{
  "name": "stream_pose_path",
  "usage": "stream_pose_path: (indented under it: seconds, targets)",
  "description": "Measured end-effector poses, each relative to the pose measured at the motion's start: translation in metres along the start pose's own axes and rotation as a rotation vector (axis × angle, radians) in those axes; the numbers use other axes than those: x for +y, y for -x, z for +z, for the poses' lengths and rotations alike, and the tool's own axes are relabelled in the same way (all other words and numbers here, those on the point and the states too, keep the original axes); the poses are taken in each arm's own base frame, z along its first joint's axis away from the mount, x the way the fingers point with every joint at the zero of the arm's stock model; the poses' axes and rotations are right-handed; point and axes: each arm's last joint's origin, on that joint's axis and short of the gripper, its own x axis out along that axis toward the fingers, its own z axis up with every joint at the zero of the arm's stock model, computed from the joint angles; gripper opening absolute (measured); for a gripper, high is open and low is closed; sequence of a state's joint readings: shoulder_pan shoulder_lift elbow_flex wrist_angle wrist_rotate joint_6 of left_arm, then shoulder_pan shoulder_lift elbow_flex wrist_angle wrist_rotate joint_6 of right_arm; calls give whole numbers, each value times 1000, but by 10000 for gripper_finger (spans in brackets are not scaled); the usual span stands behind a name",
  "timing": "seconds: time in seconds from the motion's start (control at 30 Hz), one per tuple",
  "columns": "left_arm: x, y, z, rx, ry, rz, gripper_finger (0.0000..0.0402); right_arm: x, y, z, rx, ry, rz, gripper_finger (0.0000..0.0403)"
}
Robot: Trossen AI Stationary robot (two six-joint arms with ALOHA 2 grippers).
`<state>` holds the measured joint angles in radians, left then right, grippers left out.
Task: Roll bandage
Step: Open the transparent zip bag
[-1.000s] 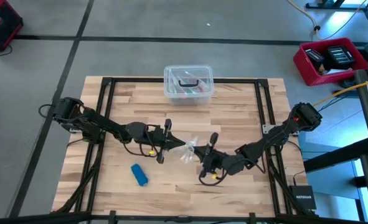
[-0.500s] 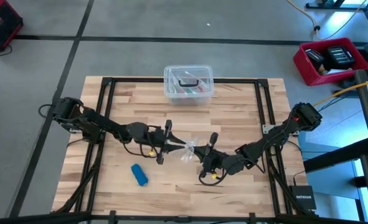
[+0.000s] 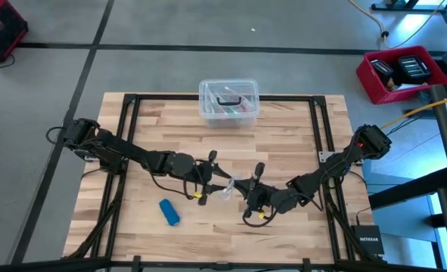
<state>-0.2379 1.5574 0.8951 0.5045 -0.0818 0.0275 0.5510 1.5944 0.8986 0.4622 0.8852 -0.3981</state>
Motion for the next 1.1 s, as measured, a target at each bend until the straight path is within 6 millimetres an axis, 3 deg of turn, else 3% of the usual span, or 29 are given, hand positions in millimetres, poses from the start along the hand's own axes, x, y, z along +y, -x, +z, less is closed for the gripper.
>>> stream_pose_path:
  seconds: [0.27, 0.53, 0.87, 1.1]
  targets:
    - [-2, 0, 2, -16, 22, -4, 147, 0, 0, 0, 1, 3, 5, 1]
    - [-1, 0, 2, -16, -16, 9, 16, 0, 0, 0, 2, 4, 3, 1]
    - [-4, 4, 0, 43, -93, 95, 0, 6, 8, 1, 1, 13, 10, 1]
    - [-2, 26, 12, 120, -147, 236, 1, 15, 20, 6, -29, 13, 58, 1]
